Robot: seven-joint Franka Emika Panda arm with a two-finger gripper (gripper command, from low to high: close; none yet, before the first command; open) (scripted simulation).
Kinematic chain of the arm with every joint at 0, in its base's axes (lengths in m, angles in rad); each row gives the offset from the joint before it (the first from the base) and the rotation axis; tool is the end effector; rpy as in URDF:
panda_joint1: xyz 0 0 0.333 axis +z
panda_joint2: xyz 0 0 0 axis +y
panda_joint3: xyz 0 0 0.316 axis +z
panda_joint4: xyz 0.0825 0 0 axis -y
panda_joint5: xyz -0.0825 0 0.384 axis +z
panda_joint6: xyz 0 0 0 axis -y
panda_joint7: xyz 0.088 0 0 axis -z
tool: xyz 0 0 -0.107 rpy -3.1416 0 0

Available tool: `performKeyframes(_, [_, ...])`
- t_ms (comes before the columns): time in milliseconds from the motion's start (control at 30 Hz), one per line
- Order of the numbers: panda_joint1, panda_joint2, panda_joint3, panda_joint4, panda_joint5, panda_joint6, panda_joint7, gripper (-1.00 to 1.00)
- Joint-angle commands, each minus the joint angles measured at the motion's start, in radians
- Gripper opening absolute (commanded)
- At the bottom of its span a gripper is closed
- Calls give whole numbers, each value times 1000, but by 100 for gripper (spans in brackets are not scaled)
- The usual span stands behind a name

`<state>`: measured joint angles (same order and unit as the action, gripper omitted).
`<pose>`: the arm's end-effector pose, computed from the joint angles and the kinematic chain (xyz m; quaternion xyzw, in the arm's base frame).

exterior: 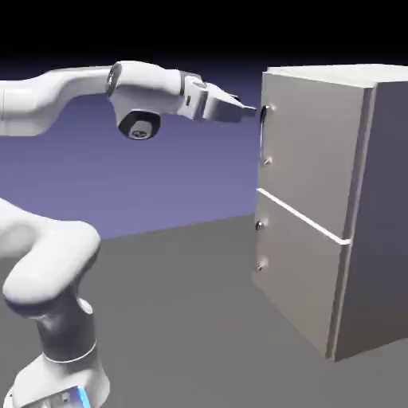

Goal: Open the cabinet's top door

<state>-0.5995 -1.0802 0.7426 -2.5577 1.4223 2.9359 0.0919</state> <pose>0.3241 0.0810 0.6295 -0.6808 0.3548 -0.5876 0.2555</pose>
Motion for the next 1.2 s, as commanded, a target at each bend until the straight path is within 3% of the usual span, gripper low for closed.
performKeyframes(0, [-19, -16, 23, 8, 44, -3, -20, 100])
performKeyframes(733, [-430, -359, 522, 177, 1000, -71, -457, 100])
performKeyframes(967, [-601, -365, 559, 304, 1056, -113, -465, 100])
performKeyframes(1000, [-601, -365, 559, 304, 1056, -113, -465, -100])
performKeyframes(1167, [-499, -399, 500, 159, 1107, -259, -537, -100])
